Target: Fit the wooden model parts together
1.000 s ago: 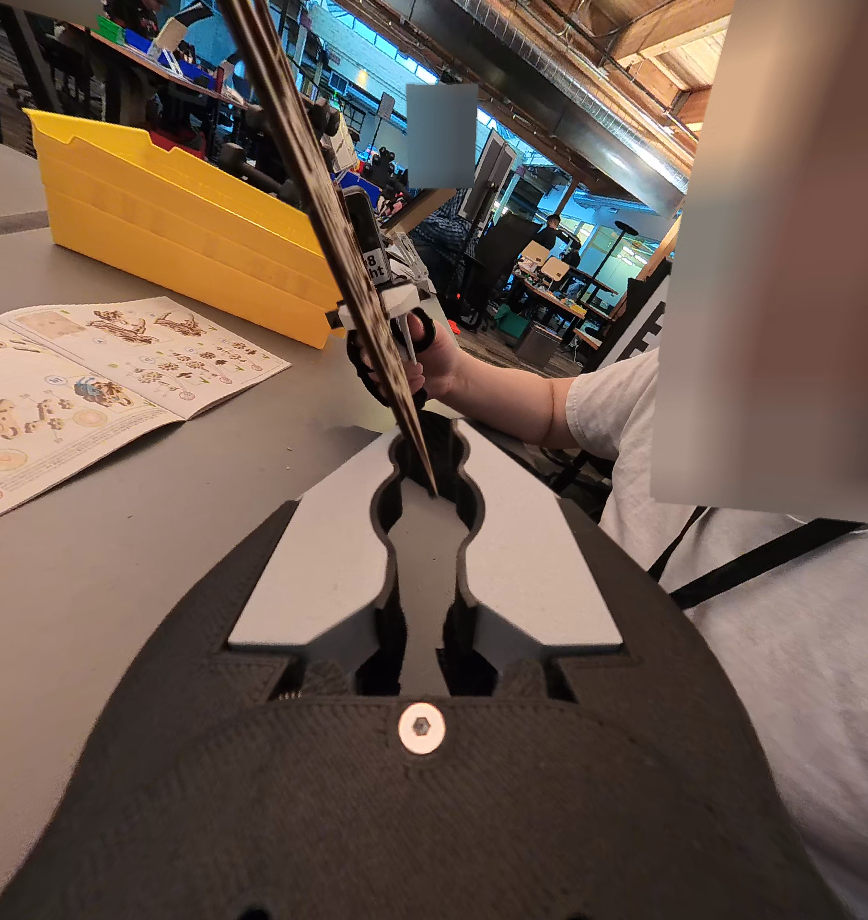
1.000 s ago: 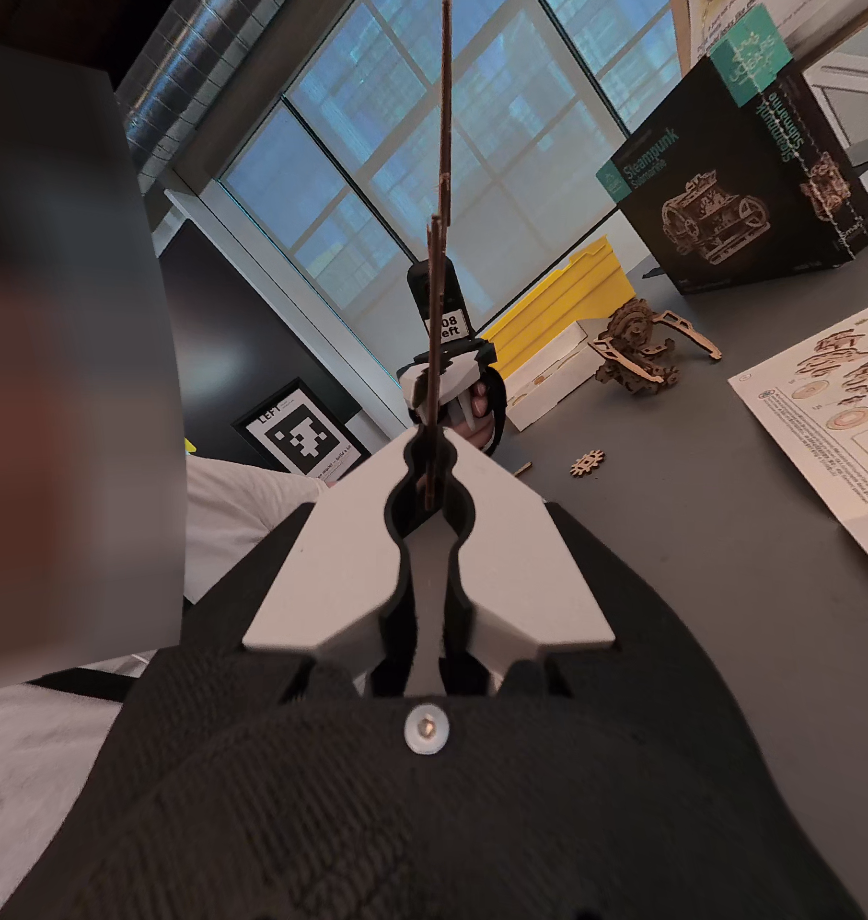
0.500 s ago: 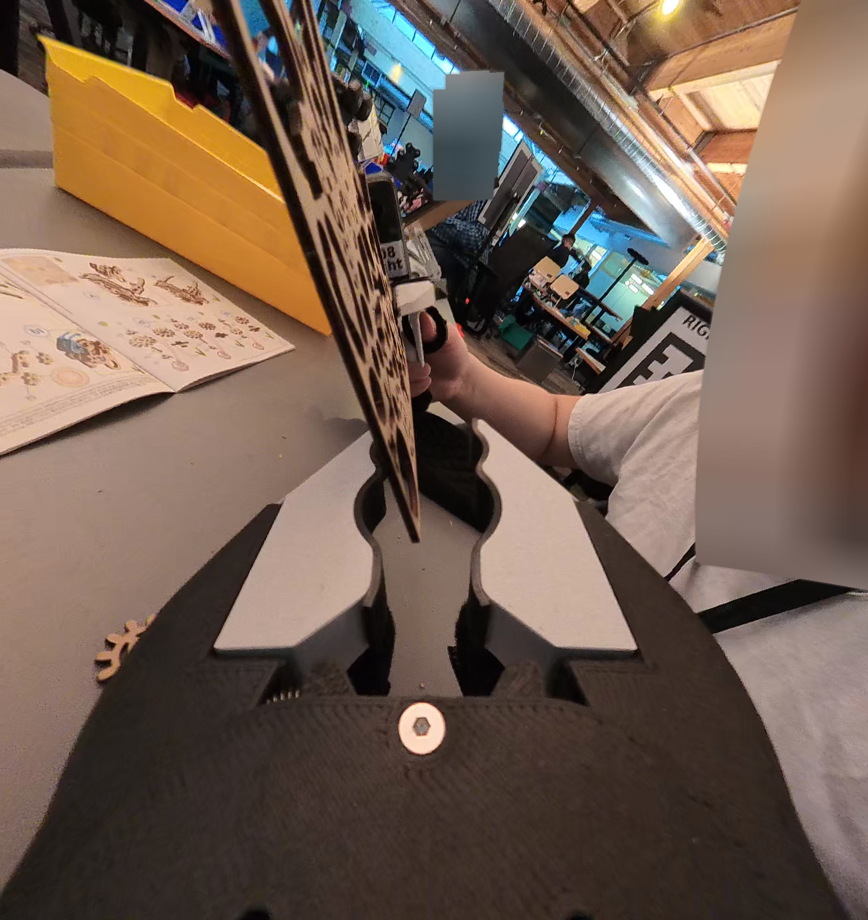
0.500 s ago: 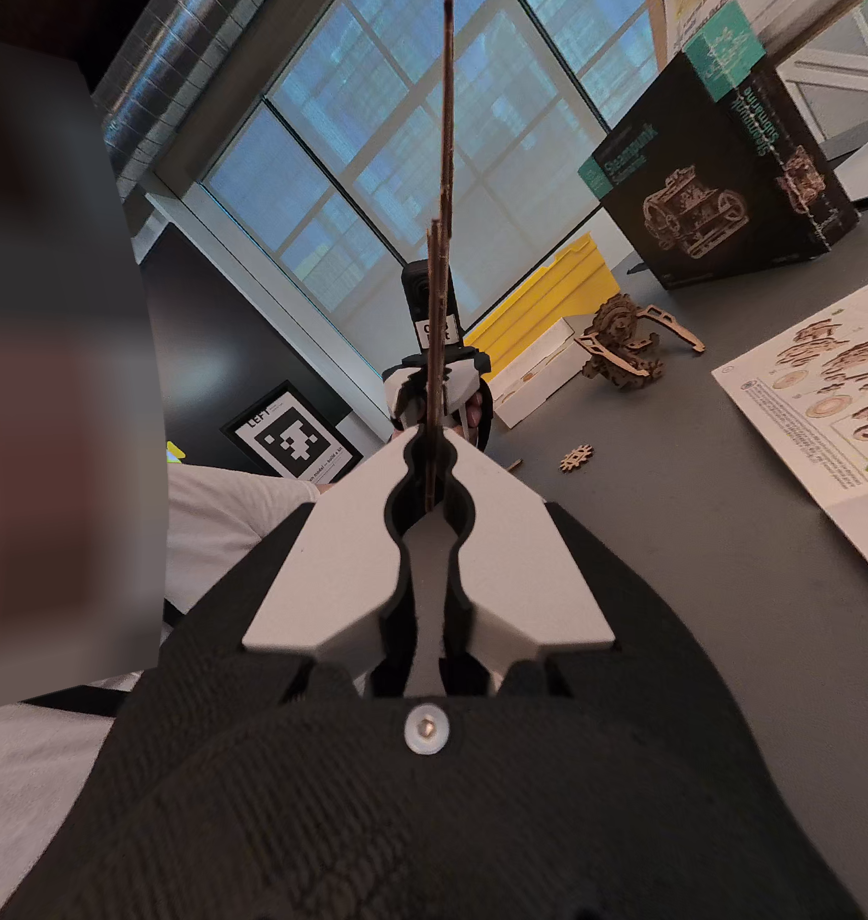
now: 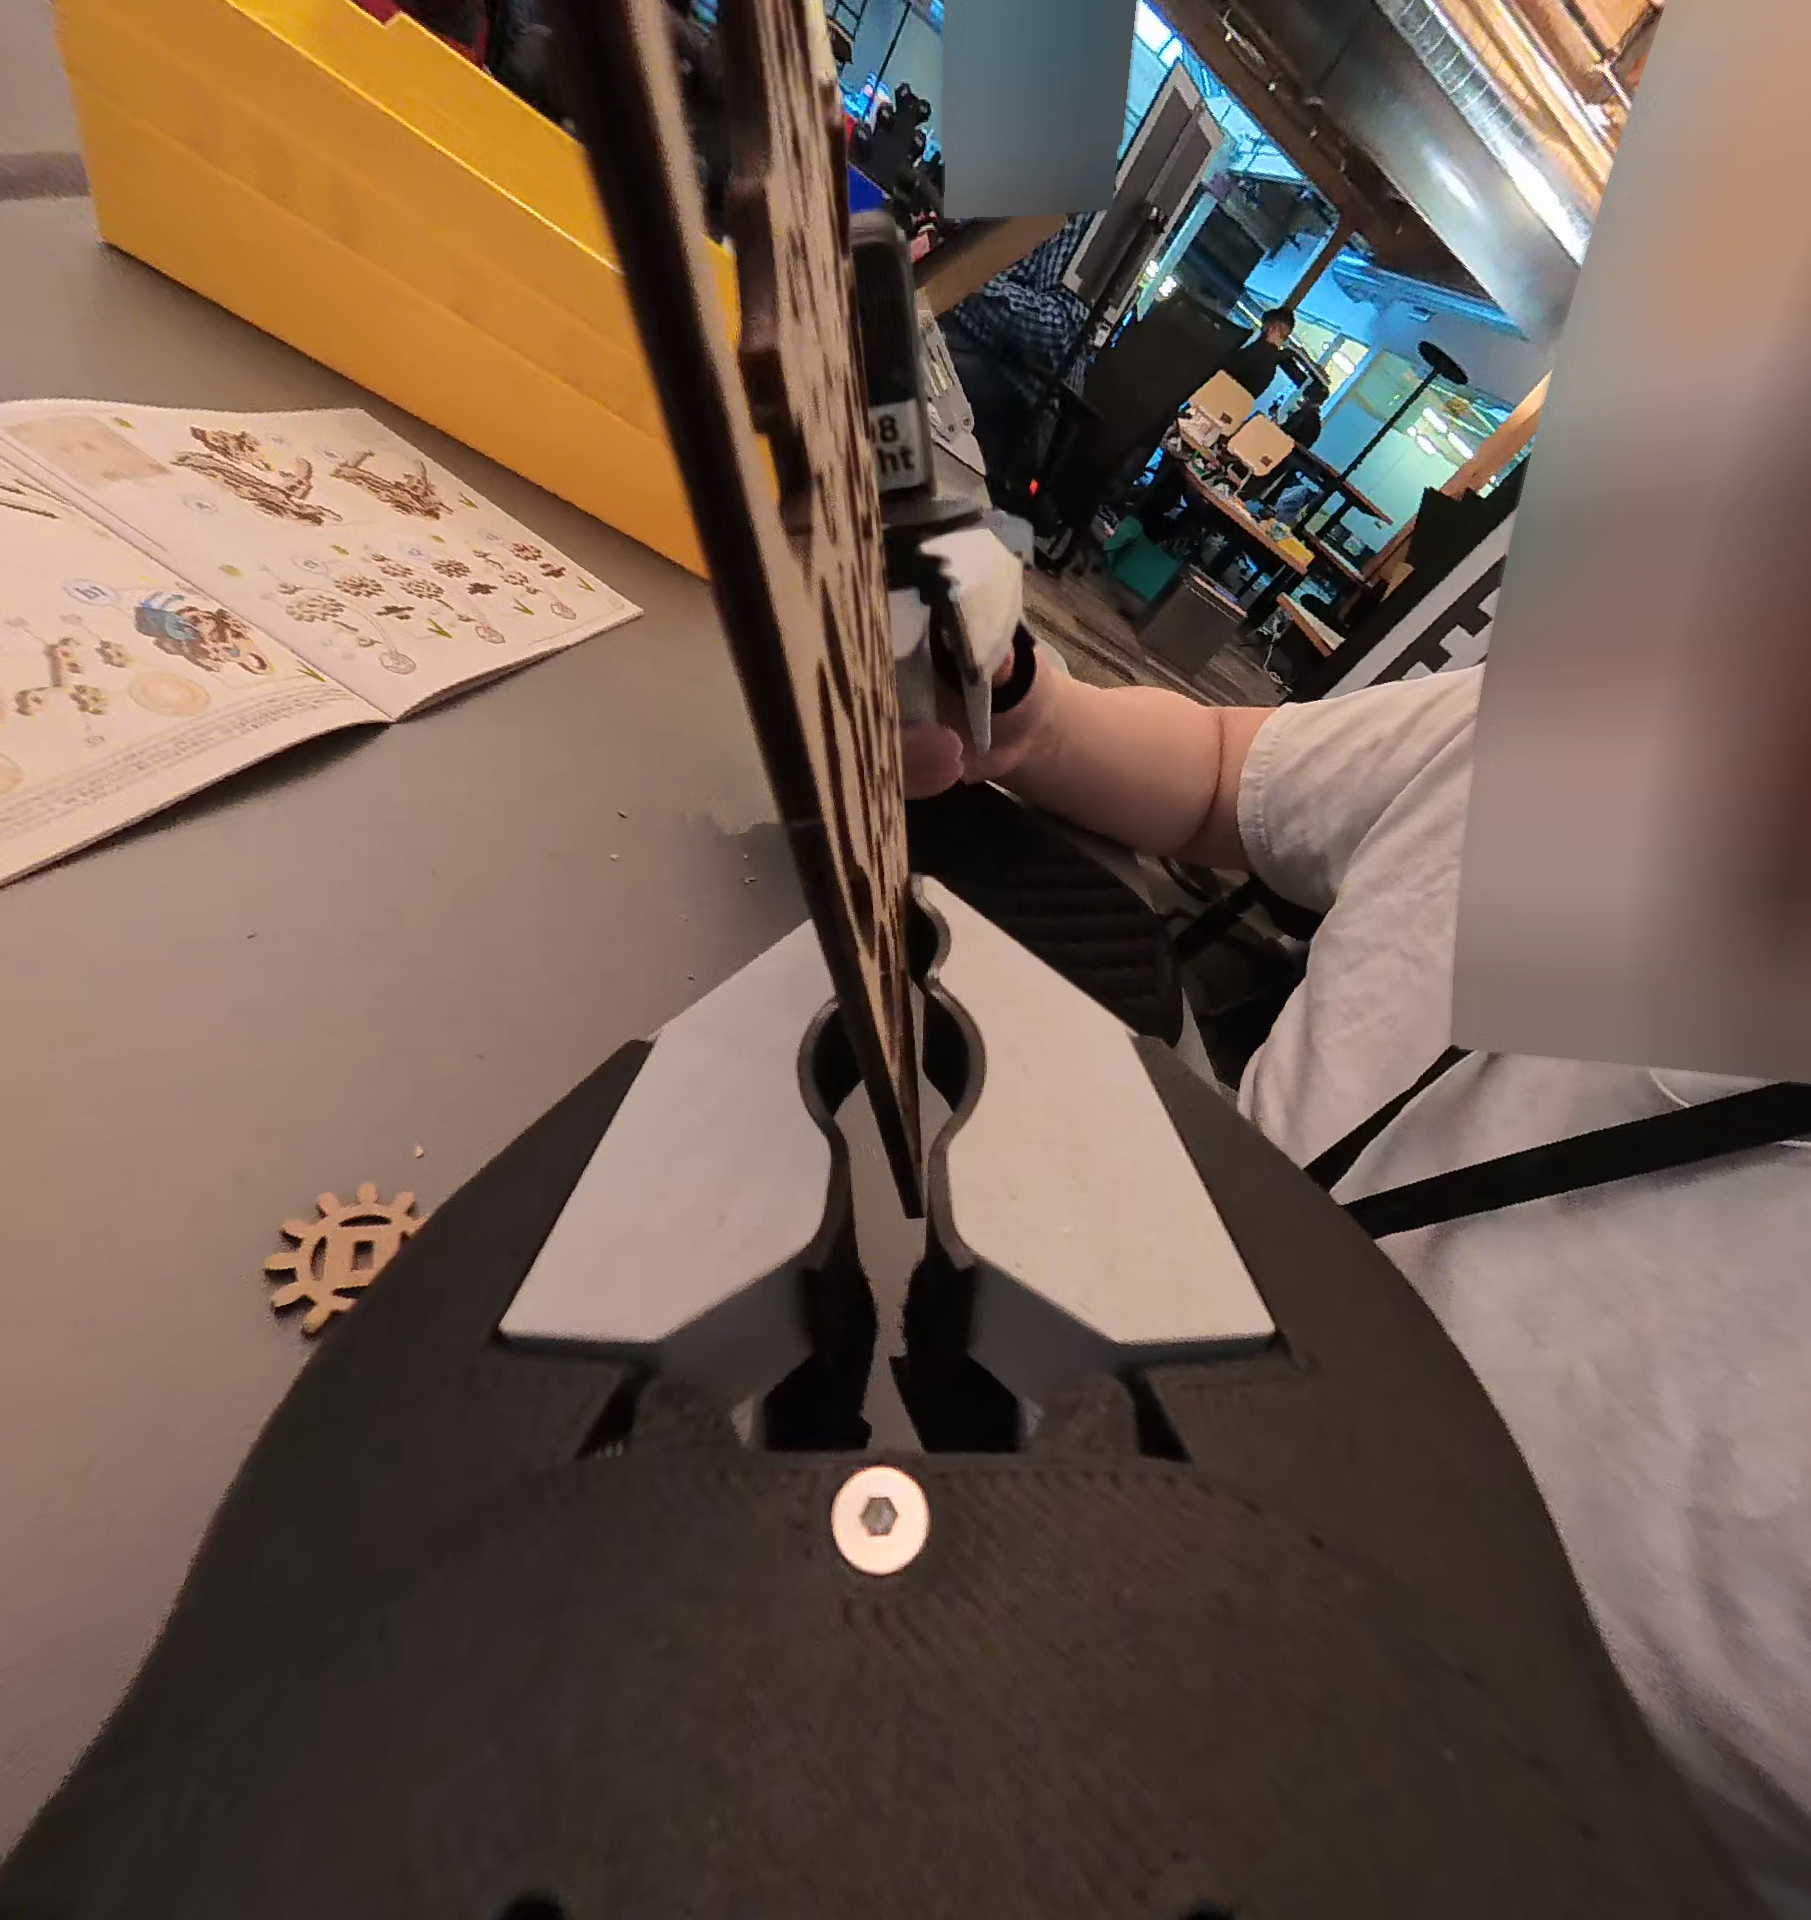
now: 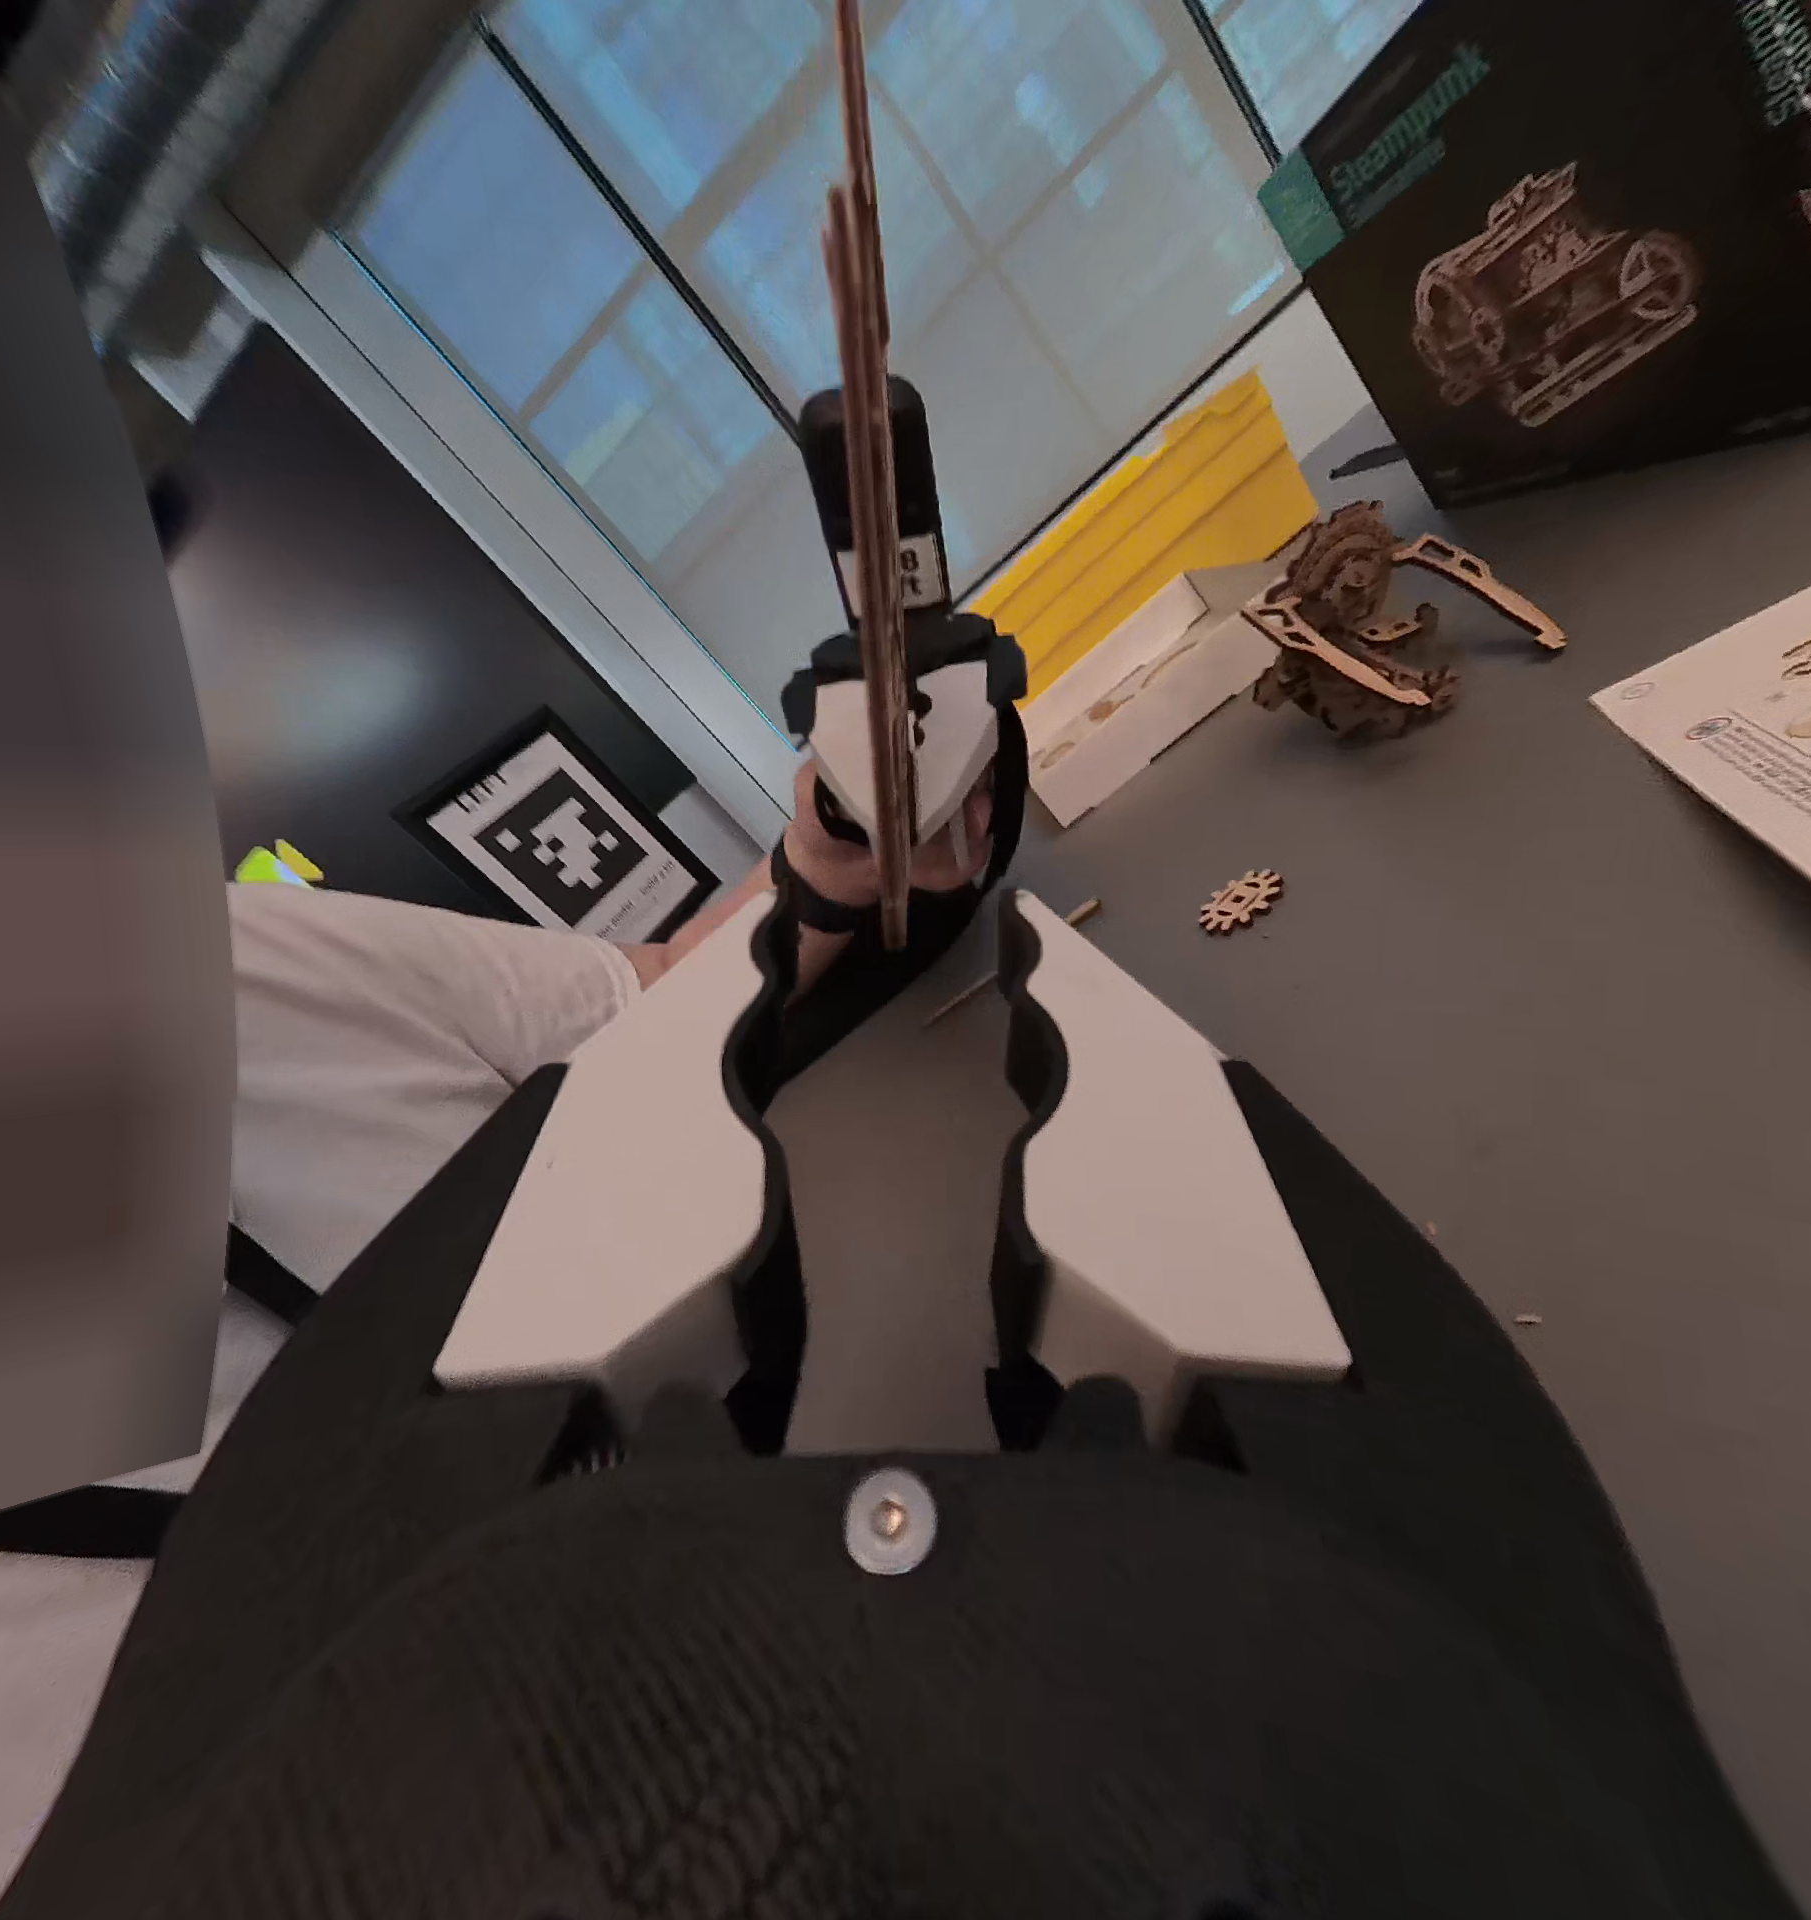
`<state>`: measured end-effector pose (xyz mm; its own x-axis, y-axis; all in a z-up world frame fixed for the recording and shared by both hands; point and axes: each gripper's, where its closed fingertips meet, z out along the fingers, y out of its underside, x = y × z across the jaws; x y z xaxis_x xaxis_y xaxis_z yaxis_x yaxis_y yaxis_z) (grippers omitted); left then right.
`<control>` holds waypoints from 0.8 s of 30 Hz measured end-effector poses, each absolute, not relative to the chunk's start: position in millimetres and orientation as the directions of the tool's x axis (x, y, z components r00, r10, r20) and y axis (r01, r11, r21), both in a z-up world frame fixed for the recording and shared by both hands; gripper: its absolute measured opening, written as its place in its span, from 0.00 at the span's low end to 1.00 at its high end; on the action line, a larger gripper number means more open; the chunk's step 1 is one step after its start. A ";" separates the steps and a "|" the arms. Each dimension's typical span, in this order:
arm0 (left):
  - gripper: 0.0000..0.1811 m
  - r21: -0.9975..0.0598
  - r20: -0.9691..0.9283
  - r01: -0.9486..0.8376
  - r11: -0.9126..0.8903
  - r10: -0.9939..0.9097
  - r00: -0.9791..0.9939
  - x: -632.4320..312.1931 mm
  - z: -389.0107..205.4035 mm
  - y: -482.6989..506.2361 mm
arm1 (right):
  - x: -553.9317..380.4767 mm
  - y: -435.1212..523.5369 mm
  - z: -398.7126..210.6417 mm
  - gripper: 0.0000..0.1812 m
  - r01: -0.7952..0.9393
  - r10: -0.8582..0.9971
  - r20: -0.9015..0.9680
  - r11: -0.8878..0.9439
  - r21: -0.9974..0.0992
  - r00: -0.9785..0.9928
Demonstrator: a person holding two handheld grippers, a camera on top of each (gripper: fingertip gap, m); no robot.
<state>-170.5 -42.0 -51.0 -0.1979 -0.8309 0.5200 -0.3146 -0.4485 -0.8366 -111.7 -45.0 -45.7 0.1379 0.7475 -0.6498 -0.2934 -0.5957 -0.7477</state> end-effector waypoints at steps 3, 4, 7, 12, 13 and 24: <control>0.00 -0.835 0.538 -0.267 -0.481 -0.816 -0.212 -175.2 -39.4 -36.9 | -116.1 -47.9 -47.8 0.20 -0.261 0.761 -0.629 -0.581 -0.771 0.162; 0.00 -0.836 0.541 -0.244 -0.492 -0.814 -0.212 -176.9 -35.6 -33.5 | -115.9 -47.4 -48.3 0.20 -0.263 0.758 -0.630 -0.582 -0.770 0.168; 0.00 -0.831 0.551 -0.215 -0.513 -0.810 -0.201 -180.0 -34.1 -25.0 | -114.2 -46.8 -47.4 0.17 -0.276 0.757 -0.632 -0.580 -0.767 0.166; 0.00 -0.821 0.568 -0.204 -0.533 -0.800 -0.195 -178.8 -35.9 -22.2 | -115.5 -48.9 -48.5 0.12 -0.263 0.755 -0.636 -0.589 -0.764 0.159; 0.00 -0.825 0.562 -0.205 -0.527 -0.804 -0.192 -178.4 -36.5 -22.5 | -115.8 -49.2 -48.5 0.12 -0.262 0.753 -0.639 -0.592 -0.762 0.157; 0.00 -0.835 0.537 -0.244 -0.493 -0.826 -0.170 -170.9 -44.2 -30.5 | -113.0 -47.1 -48.6 0.10 -0.272 0.738 -0.655 -0.605 -0.748 0.162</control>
<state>-170.9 -30.5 -44.2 -0.1696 -0.8264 0.5370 -0.2438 -0.4928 -0.8353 -113.0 -47.1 -48.6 0.1621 0.7378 -0.6553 -0.2720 -0.6050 -0.7483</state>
